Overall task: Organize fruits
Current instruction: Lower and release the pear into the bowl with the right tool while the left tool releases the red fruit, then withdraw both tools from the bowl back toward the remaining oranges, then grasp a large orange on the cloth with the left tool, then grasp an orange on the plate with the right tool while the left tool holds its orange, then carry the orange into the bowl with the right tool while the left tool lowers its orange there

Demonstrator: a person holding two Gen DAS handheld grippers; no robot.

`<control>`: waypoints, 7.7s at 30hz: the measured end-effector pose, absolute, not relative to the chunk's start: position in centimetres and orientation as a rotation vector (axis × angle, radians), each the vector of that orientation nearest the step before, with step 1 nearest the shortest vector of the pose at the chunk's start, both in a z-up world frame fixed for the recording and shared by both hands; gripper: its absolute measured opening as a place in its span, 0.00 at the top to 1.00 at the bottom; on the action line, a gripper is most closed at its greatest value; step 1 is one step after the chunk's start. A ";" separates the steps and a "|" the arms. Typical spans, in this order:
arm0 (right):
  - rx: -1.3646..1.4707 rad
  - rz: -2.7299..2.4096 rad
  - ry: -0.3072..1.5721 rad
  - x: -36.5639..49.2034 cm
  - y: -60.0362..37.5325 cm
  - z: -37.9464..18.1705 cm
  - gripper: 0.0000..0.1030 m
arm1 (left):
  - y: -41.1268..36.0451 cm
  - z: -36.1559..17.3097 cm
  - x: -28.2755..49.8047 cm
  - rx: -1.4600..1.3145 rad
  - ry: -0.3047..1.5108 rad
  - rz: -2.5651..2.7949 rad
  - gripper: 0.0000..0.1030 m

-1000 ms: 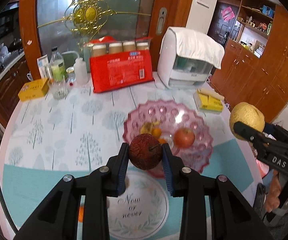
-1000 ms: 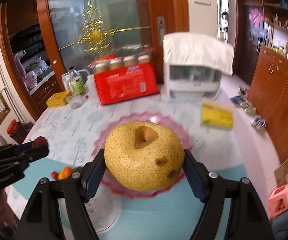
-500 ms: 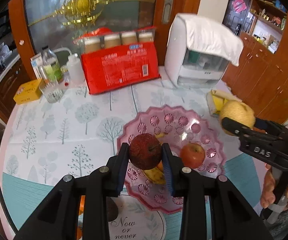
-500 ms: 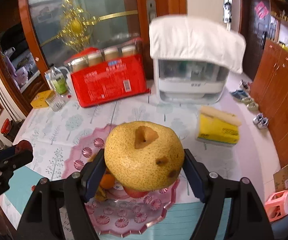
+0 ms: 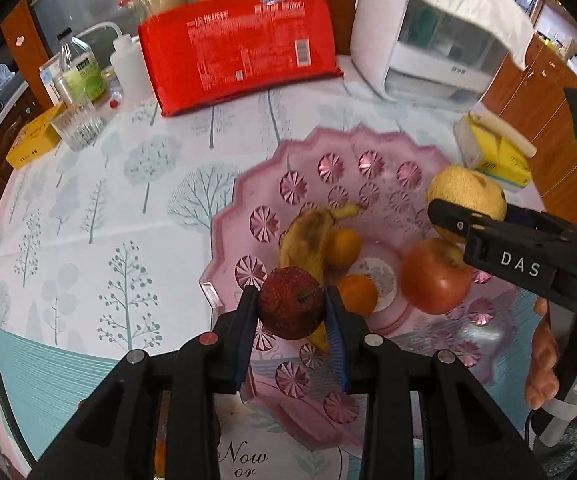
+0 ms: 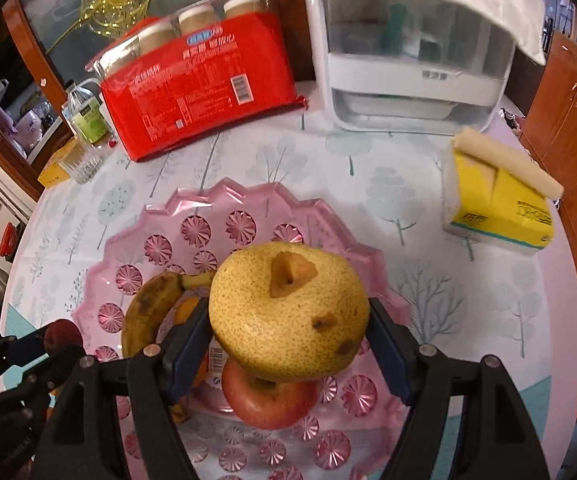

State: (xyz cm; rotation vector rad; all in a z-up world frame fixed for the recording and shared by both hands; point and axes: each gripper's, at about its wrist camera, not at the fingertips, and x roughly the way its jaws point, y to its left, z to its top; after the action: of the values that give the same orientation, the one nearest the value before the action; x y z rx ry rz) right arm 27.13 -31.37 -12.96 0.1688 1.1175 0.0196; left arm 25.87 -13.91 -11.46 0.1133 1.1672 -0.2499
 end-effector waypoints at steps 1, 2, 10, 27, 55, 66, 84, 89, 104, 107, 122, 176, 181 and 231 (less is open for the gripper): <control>0.165 0.022 1.122 27.3 -31.2 -13.3 0.27 | -13.9 -11.8 25.9 0.114 1.171 -0.251 0.70; 0.163 0.027 1.125 27.5 -31.1 -13.5 0.27 | -14.0 -12.2 26.1 0.113 1.177 -0.251 0.70; 0.133 0.032 1.142 28.8 -29.8 -14.8 0.27 | -14.3 -13.6 26.6 0.122 1.204 -0.247 0.70; 0.030 0.046 1.107 28.4 -26.8 -14.6 0.26 | -14.4 -13.2 25.8 0.142 1.175 -0.226 0.39; 0.116 0.079 0.979 19.6 -25.1 -5.5 0.26 | -8.0 -5.2 17.8 0.053 1.044 -0.170 0.30; 0.128 0.090 0.921 14.9 -24.6 -1.4 0.26 | -5.4 0.3 12.6 0.031 0.940 -0.142 0.24; 0.098 0.132 0.860 8.6 -23.7 0.7 0.26 | -1.9 3.4 5.0 -0.003 0.893 -0.077 0.23; 0.074 0.149 0.833 7.2 -22.3 1.3 0.26 | -0.5 3.3 3.8 -0.017 0.885 -0.063 0.23; 0.058 0.141 0.829 6.0 -15.6 1.8 0.26 | 6.0 1.8 4.3 0.022 0.918 -0.085 0.22; 0.059 0.122 0.830 6.1 -14.3 2.0 0.26 | 7.5 1.6 5.0 0.031 0.919 -0.095 0.22; 0.102 0.006 0.873 5.4 -9.7 -0.4 0.26 | 12.1 -0.9 7.9 0.093 0.970 -0.191 0.22; 0.172 0.093 1.196 10.0 -3.6 -15.9 0.34 | 12.7 -19.6 12.4 0.027 1.245 -0.339 0.58; 0.155 0.121 1.207 11.3 -2.3 -17.0 0.34 | 15.3 -19.5 12.1 0.021 1.221 -0.261 0.58; 0.031 0.000 0.941 8.2 -19.2 0.6 0.63 | -3.2 0.2 13.6 0.160 0.949 -0.385 0.58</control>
State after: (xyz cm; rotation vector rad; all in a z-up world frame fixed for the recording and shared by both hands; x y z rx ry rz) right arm 8.24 -19.17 0.59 0.0312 0.9408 0.0004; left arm 13.59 -3.17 0.19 0.1600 0.9488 -0.3855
